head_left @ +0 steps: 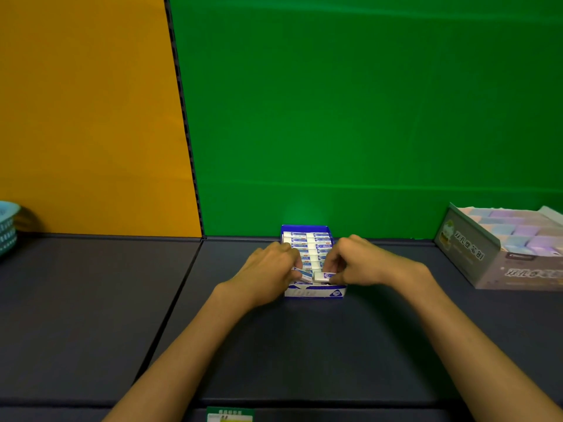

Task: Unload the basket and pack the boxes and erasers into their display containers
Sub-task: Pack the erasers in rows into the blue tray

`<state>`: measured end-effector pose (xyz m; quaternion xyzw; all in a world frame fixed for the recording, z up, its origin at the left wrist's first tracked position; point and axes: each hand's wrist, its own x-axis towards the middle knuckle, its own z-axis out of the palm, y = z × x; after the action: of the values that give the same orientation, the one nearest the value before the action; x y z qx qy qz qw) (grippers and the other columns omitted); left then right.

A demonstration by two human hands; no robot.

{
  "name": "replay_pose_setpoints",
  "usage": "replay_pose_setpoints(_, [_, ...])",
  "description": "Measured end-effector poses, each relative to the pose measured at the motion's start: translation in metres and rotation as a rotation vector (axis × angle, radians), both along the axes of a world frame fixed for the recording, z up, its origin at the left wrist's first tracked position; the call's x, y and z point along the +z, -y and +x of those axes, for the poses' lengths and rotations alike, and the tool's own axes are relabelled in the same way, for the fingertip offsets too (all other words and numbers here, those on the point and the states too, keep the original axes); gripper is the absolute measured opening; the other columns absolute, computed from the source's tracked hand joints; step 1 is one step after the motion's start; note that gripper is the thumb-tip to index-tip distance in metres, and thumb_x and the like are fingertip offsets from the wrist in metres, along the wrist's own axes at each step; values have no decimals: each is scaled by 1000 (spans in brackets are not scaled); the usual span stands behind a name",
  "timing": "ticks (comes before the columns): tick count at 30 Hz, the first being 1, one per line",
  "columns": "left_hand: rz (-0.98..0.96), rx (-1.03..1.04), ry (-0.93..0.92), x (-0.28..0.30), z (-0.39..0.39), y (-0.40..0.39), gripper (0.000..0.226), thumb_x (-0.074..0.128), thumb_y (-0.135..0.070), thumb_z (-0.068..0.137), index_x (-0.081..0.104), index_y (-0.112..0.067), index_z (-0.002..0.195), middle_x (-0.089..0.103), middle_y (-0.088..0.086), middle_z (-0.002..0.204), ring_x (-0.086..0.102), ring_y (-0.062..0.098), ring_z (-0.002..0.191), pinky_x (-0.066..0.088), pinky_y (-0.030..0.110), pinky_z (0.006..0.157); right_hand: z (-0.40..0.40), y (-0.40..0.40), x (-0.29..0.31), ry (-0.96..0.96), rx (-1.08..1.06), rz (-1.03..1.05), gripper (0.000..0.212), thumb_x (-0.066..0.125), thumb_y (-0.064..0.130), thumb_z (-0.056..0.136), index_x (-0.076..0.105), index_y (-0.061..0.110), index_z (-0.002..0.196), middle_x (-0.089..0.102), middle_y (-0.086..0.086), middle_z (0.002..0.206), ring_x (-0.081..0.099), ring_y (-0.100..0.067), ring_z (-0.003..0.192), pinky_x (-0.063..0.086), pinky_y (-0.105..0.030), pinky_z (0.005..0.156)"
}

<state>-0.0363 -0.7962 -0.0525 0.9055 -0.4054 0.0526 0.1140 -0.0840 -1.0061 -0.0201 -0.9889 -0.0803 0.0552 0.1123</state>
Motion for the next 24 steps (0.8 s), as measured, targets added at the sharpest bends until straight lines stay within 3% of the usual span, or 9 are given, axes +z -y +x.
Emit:
replay_pose_setpoints(4, [30,-14,-2,1,2,6,25,60,-39,96,57,-22,115,57,-1,125,45,17,114,37,36,93,3,0,-2,6,5,-22,17,81,19,79,75,18,95,72,8,91,64,-5,80,47,-15,67])
replay_pose_setpoints(9, [-3,-34,-73,0,2,7,26,65,-31,94,57,-17,115,53,3,125,46,17,114,43,31,95,5,2,-3,-6,15,-3,17,82,18,78,75,19,93,70,10,86,60,0,74,42,-12,62])
replay_pose_setpoints(16, [77,-33,33,6,-2,7,30,66,-37,93,61,-17,115,59,2,120,47,18,113,45,33,92,11,-1,-2,-31,37,-16,23,84,14,76,67,28,81,61,17,74,57,4,69,40,-12,60])
replay_pose_setpoints(24, [51,-17,49,5,-6,4,34,63,-41,94,60,-21,122,58,0,126,47,17,116,44,32,94,7,3,-4,6,72,21,21,83,12,78,72,21,93,69,8,87,62,0,75,47,-15,64])
